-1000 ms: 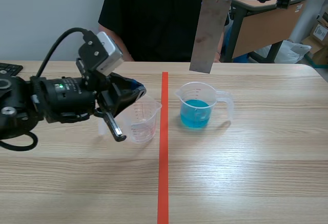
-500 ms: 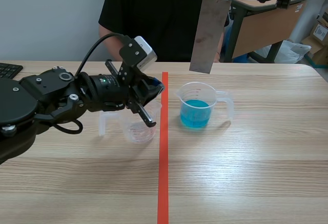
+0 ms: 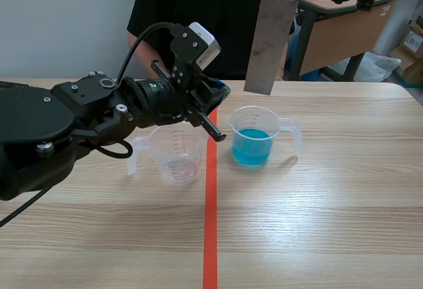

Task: Do the redox reaction experiment.
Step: 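Raise the plate and point at it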

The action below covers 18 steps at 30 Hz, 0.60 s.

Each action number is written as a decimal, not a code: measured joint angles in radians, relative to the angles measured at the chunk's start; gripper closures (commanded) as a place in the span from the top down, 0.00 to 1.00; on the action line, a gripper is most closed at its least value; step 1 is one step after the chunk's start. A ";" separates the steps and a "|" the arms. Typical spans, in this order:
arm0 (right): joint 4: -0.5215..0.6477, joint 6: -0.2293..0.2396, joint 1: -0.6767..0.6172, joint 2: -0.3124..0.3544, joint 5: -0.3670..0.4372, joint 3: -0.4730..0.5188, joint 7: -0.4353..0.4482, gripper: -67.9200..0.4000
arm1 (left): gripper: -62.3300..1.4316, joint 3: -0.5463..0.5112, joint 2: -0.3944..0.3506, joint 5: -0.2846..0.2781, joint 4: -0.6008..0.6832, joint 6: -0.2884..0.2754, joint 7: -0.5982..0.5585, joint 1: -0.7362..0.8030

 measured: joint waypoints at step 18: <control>0.000 0.000 0.000 0.000 0.000 0.000 0.000 0.03 | 0.07 0.000 0.016 -0.031 0.001 -0.047 0.000 -0.008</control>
